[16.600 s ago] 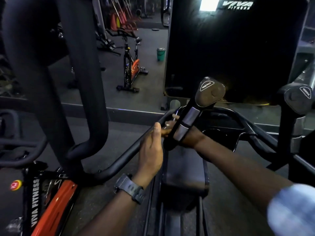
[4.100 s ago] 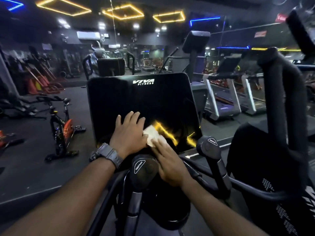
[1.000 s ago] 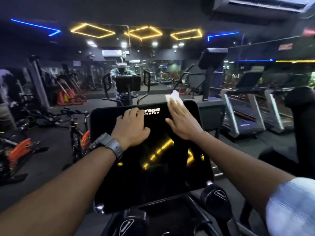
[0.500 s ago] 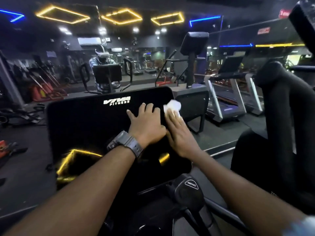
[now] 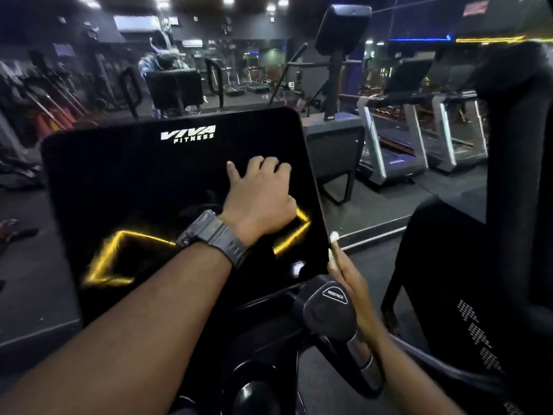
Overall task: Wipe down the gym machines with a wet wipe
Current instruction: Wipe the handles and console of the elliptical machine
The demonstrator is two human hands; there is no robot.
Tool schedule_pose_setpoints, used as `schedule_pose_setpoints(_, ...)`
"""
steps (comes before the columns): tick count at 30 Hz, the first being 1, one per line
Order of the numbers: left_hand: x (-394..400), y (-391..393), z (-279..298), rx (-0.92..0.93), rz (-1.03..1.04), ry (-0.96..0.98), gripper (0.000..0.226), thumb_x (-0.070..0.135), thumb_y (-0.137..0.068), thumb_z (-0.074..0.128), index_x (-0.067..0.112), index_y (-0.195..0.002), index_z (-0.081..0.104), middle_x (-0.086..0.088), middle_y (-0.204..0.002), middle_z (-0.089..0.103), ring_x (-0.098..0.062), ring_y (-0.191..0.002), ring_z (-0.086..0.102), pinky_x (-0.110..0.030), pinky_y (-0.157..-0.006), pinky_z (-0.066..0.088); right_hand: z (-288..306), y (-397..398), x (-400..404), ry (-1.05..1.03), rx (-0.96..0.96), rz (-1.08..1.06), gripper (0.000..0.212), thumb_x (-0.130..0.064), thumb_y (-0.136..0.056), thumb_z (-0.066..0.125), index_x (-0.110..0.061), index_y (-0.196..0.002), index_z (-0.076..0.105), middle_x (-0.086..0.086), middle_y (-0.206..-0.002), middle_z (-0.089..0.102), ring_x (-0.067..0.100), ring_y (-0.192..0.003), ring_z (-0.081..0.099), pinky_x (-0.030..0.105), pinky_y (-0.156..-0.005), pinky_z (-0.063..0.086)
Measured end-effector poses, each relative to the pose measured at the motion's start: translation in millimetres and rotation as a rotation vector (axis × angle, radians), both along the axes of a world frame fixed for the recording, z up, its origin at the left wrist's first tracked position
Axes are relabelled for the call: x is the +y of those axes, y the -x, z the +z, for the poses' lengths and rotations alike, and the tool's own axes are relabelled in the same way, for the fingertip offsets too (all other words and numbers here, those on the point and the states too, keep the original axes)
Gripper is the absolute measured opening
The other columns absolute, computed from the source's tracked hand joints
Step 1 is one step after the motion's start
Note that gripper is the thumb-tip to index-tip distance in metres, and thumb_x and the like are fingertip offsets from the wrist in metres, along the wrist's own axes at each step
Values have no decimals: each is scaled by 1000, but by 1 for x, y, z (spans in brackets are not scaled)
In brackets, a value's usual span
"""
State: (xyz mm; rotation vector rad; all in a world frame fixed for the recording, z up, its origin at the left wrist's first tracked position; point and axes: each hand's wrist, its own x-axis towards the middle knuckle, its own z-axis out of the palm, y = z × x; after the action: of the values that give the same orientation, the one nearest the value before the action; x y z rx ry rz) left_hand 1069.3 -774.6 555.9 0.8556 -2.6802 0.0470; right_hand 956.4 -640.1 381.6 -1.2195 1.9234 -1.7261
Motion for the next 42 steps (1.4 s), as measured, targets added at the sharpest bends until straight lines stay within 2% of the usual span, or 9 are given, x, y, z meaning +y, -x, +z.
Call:
schedule_pose_setpoints(9, -3, 4, -3, 20, -22, 11, 54, 25, -94, 49, 20, -147, 43, 0, -154, 37, -25, -148, 22, -69, -119, 6, 64, 13, -32, -23, -505, 198, 48, -52, -102, 39, -20, -126, 65, 3, -127, 67, 13, -119, 61, 37, -106, 43)
schedule_pose_setpoints(12, -4, 2, -3, 27, -27, -2, 54, 25, -93, 49, 21, -147, 43, -1, -154, 38, -24, -148, 22, -69, -119, 6, 37, -1, -4, -25, -760, 192, 48, -57, -99, 37, -23, -111, 69, 3, -109, 73, 7, -92, 71, 30, -84, 55)
schedule_pose_setpoints(16, -3, 1, -3, 35, -35, -15, 54, 23, -93, 48, 19, -147, 43, -1, -155, 38, -24, -148, 21, -68, -120, 4, 30, -5, 6, -123, -1146, 240, 82, -72, -90, 37, 3, -112, 61, 20, -89, 73, 31, -74, 73, 38, -65, 61)
schedule_pose_setpoints(20, -2, -3, -4, 38, -37, -17, 55, 23, -94, 48, 20, -148, 42, -1, -155, 38, -24, -149, 21, -67, -120, 5, 37, -4, -5, -162, -1199, 123, 79, -72, -92, 35, 1, -100, 63, 19, -79, 72, 31, -65, 72, 37, -56, 60)
schedule_pose_setpoints(24, -3, -11, -3, 52, -12, -19, 53, 23, -94, 48, 19, -146, 44, 0, -153, 39, -23, -147, 23, -66, -121, 6, 46, 1, -13, -169, -1183, 84, 82, -71, -92, 36, 2, -118, 61, 22, -105, 68, 34, -84, 67, 36, -65, 59)
schedule_pose_setpoints(29, -9, -25, -2, 109, 53, -16, 48, 23, -94, 49, 18, -142, 50, 1, -151, 41, -23, -146, 26, -64, -122, 9, 74, -14, -38, -110, -171, -245, 48, -42, -103, 43, -13, -140, 50, 7, -140, 53, 7, -109, 45, 23, -92, 32)
schedule_pose_setpoints(32, -17, -36, 0, 177, 119, 25, 46, 23, -95, 50, 18, -141, 51, 2, -152, 41, -22, -146, 28, -57, -123, 13, 96, -14, -71, -23, 287, -140, 63, -40, -103, 42, -17, -157, 18, 0, -163, 18, 5, -145, 17, 29, -119, 19)
schedule_pose_setpoints(35, -25, -50, 4, 225, 180, 63, 44, 20, -94, 50, 16, -137, 54, 1, -149, 44, -23, -142, 32, -54, -121, 20, 125, -8, -118, -49, 761, 2, 64, -34, -105, 39, -9, -156, 10, 9, -165, 4, 24, -152, -3, 38, -124, 3)
schedule_pose_setpoints(42, -38, -135, 0, 234, 432, 98, 40, 17, -92, 52, 14, -132, 54, -5, -138, 49, -34, -129, 45, -54, -105, 41, 145, -41, -150, -26, 1551, 483, 66, -38, -102, 29, 1, -153, 20, 19, -161, 16, 32, -150, 10, 40, -124, 3)
